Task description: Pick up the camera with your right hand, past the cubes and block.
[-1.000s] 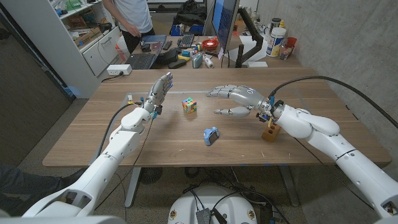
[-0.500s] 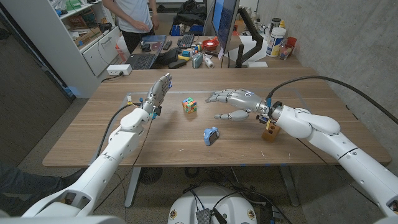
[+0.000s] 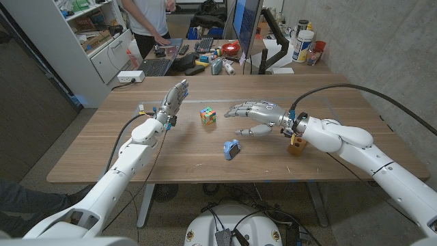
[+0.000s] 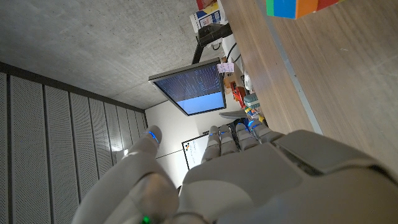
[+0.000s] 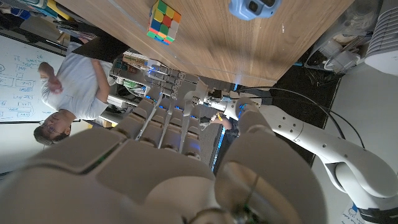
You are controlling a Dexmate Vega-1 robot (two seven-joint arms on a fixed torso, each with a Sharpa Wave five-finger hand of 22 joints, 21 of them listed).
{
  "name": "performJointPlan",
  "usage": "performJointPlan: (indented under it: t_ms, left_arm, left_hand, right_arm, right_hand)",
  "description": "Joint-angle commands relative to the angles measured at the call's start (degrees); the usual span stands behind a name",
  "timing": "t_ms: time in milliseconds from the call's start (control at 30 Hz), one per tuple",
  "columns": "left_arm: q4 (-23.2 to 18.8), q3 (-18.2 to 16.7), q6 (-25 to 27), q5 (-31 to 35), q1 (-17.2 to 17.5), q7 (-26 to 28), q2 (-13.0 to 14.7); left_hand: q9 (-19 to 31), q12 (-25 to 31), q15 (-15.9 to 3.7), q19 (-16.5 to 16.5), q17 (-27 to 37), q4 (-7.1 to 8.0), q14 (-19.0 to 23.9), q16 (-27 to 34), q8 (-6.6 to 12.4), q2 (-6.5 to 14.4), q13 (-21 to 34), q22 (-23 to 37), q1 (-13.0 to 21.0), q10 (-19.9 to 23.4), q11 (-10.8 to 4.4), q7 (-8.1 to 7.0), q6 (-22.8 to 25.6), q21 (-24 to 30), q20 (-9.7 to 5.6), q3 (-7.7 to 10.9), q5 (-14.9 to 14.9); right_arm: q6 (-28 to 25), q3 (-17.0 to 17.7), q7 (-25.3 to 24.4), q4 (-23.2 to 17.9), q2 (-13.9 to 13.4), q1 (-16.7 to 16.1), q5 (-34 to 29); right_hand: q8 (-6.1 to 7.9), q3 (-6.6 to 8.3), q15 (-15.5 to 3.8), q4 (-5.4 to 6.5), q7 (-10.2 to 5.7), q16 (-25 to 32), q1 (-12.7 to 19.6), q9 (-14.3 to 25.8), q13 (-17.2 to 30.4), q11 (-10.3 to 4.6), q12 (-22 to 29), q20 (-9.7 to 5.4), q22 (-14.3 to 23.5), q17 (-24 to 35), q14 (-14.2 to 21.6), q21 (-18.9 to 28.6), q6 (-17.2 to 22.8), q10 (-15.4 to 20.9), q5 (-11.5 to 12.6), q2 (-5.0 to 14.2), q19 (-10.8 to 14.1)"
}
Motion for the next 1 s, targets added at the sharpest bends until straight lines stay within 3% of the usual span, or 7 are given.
performJointPlan:
  t_ms: [33,400,467,500,600,1000]
  left_arm:
    - [-0.61,0.07,-0.11,0.0,-0.04,0.08,-0.1]
    - [-0.47,0.19,-0.24,0.16,-0.05,0.67,-0.55]
    - [-0.34,0.25,-0.25,0.14,0.01,0.64,-0.62]
    - [-0.24,0.28,-0.27,0.12,0.03,0.64,-0.69]
    - [-0.07,0.33,-0.32,0.11,0.09,0.7,-0.82]
    - [0.46,0.37,-0.44,0.06,0.07,0.74,-1.07]
  left_hand:
    - [0.23,0.13,-0.22,-0.06,0.3,-0.16,-0.53,0.01,0.27,0.47,0.18,0.31,0.01,-0.04,-0.1,0.03,0.21,-0.16,0.23,-0.25,0.53]
    - [0.24,0.14,-0.28,-0.1,0.3,-0.17,-0.59,-0.02,0.27,0.51,0.18,0.32,0.04,-0.03,-0.07,-0.02,0.21,-0.37,0.38,-0.34,0.53]
    - [0.24,0.12,-0.33,-0.08,0.3,-0.17,-0.61,-0.02,0.26,0.52,0.18,0.32,0.04,-0.07,-0.18,-0.07,0.2,-0.4,0.38,-0.36,0.53]
    - [0.24,0.13,-0.31,-0.08,0.3,-0.16,-0.6,-0.02,0.27,0.52,0.18,0.32,0.04,-0.06,-0.19,-0.05,0.22,-0.41,0.41,-0.37,0.53]
    - [0.24,0.11,-0.28,-0.04,0.3,-0.17,-0.56,0.0,0.27,0.54,0.18,0.33,0.05,-0.11,-0.08,0.02,0.21,-0.47,0.14,-0.4,0.53]
    - [0.24,0.12,-0.18,0.02,0.29,-0.17,-0.53,0.01,0.28,0.59,0.18,0.33,0.08,-0.11,0.03,-0.03,0.25,-0.63,-0.06,-0.48,0.52]
  right_arm:
    - [-0.86,-0.76,1.02,-1.54,-1.16,0.29,-2.27]
    - [-1.54,-2.71,5.37,-1.57,-2.15,2.08,-2.84]
    - [-1.53,-2.96,5.66,-1.5,-2.26,2.33,-3.07]
    - [-1.57,-3.03,5.77,-1.52,-2.32,2.38,-3.16]
    - [-1.51,-3.22,6.09,-1.37,-2.5,2.57,-3.09]
    - [-1.67,-4.64,9.11,-1.25,-3.11,4.14,-3.82]
  right_hand:
    - [-0.04,0.44,-1.61,-0.05,-0.19,-0.11,0.87,0.25,0.32,-0.31,-0.42,-0.45,0.26,0.29,0.28,-0.16,-0.08,-0.04,0.27,0.1,0.17]
    - [-0.18,1.2,-1.18,-0.37,-1.06,-0.22,2.71,0.27,0.37,-0.12,-0.84,0.04,0.29,0.29,-0.01,-0.93,-0.82,-1.23,0.2,0.01,-0.1]
    - [-0.34,1.44,-0.13,-0.32,-2.08,-0.18,3.4,0.28,0.4,-0.73,-0.88,0.76,0.32,0.3,0.05,-1.29,-1.57,-1.51,0.06,-0.23,-0.06]
    - [-0.25,1.55,0.26,-0.22,-2.52,-0.13,3.69,0.29,0.42,-1.93,-0.92,0.85,0.34,0.32,0.17,-1.48,-1.56,-1.72,-0.03,-0.36,0.05]
    - [-0.21,1.65,0.58,-0.13,-3.17,-0.02,3.9,0.3,0.43,-2.29,-0.91,1.16,0.36,0.34,0.43,-1.65,-1.58,-1.82,-0.11,-0.43,0.12]
    - [-0.46,1.86,0.96,0.06,-3.88,0.0,4.36,0.33,0.46,-1.56,-1.31,1.72,0.4,0.39,0.59,-2.06,-2.64,-3.16,-0.33,-0.59,0.28]
